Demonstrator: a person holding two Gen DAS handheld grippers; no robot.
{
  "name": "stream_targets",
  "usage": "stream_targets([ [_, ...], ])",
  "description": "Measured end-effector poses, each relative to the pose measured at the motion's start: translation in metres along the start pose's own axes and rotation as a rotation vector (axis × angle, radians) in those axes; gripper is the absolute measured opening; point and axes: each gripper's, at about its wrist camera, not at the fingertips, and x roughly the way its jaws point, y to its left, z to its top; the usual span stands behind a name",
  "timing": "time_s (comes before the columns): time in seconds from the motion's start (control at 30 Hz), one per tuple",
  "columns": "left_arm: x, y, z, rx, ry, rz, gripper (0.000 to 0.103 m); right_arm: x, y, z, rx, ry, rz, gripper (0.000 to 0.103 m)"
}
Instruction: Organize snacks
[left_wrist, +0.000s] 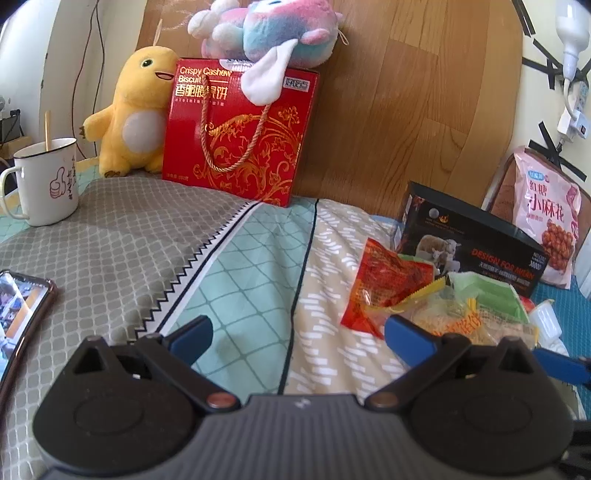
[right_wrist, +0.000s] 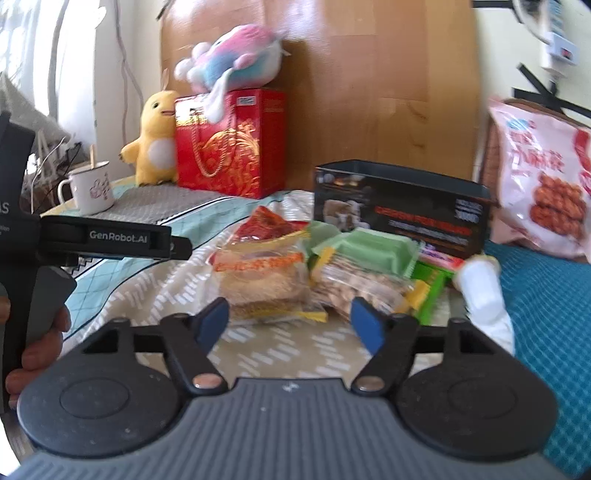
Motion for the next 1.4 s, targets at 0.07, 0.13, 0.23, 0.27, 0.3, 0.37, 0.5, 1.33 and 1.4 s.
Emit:
stream_targets([
  [0.07,-0.002,0.001,0.000,-0.005,-0.012,0.002,0.103,0.010,0.000,0.004,-0.005,0.014,0.002,0.070],
  [0.13,-0.002,0.001,0.000,-0.004,-0.019,0.003,0.103,0.020,-0.004,0.008,0.026,0.030,0.033,0.070],
  [0.23,-0.003,0.001,0.001,0.000,-0.021,0.007,0.103,0.024,-0.008,0.010,0.071,0.045,0.073,0.053],
  [0.27,-0.002,0.001,0.001,0.002,-0.020,0.007,0.103,0.023,-0.010,0.010,0.089,0.047,0.083,0.047],
  [0.3,-0.002,0.001,0.001,0.004,-0.019,0.007,0.103,0.022,-0.012,0.010,0.109,0.053,0.095,0.038],
  [0.37,-0.001,0.000,0.001,0.006,-0.016,0.007,0.103,0.018,-0.018,0.007,0.152,0.060,0.119,0.030],
  [0.5,-0.001,0.000,0.001,0.006,-0.015,0.007,0.103,0.006,-0.020,0.003,0.172,0.065,0.130,0.018],
  [1.33,-0.001,0.003,0.001,-0.008,-0.010,-0.015,0.103,-0.024,-0.051,-0.008,0.269,0.037,0.098,0.045],
  [1.4,-0.002,0.002,0.001,-0.004,-0.013,-0.021,0.103,-0.017,-0.058,-0.007,0.306,0.038,0.103,0.048],
])
